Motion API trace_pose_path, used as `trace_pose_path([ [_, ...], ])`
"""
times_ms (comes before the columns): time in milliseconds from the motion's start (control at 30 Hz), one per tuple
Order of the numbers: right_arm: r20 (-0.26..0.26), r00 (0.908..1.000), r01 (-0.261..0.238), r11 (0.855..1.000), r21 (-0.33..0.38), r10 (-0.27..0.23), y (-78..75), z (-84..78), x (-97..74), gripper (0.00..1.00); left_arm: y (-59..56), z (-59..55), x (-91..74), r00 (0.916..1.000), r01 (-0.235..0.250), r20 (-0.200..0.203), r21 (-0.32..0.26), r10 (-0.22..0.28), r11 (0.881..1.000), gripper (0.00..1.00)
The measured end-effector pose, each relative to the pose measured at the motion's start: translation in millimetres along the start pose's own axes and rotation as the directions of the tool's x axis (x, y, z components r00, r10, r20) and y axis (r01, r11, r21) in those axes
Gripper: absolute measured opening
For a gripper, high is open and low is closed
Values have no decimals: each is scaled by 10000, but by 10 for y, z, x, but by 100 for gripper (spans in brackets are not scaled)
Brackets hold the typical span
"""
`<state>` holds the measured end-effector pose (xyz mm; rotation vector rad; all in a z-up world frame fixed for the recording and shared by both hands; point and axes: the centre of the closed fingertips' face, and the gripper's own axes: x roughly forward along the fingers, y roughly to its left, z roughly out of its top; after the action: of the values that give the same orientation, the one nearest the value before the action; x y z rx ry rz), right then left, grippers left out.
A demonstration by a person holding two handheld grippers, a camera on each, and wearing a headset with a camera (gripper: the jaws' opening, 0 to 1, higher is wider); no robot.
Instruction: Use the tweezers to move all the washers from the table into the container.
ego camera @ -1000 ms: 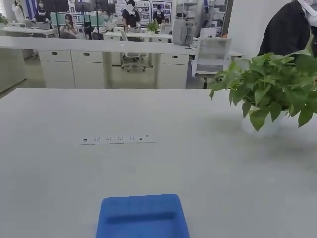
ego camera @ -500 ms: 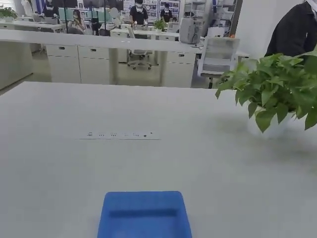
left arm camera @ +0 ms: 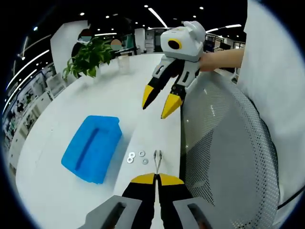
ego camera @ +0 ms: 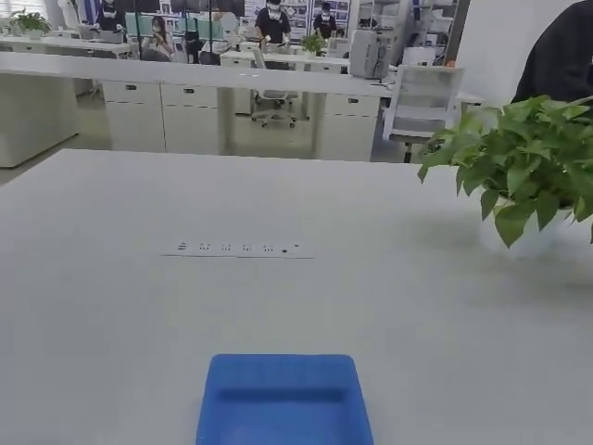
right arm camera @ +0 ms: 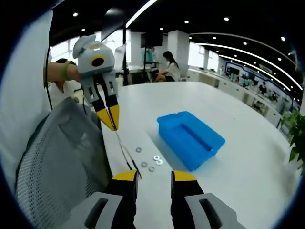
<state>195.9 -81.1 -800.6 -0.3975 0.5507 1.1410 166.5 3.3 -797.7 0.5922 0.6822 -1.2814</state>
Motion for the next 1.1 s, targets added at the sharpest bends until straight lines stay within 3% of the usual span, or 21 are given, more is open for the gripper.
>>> trace_pose_path([
  [100,-211,9975,-679,9976,-139,676,129,-29,149,22,-20,48,-26,10000,-7,24,119,7,9999,0],
  [200,-643,9874,-1480,9879,-472,1448,284,-104,302,20,-22,83,-53,9999,-110,75,398,107,9991,0],
  [333,-1070,9766,-1955,9775,-797,1866,369,-162,466,19,-14,75,-61,9999,-121,-78,511,125,9986,0],
  [533,-1190,9667,-2419,9609,-1351,2266,487,-89,674,18,-48,96,-76,9995,45,-321,844,-18,9964,0],
  [733,-1465,9552,-2813,9429,-1782,2573,534,-98,785,7,-44,105,-110,9988,134,-491,969,-87,9952,0],
  [900,-1285,9521,-2982,9357,-1886,2775,536,-2,848,7,8,118,-188,9984,157,-559,982,-102,9950,0],
  [1100,-893,9579,-2852,9398,-1884,2728,467,154,991,7,153,113,-259,9967,73,-814,1181,23,9930,0],
])
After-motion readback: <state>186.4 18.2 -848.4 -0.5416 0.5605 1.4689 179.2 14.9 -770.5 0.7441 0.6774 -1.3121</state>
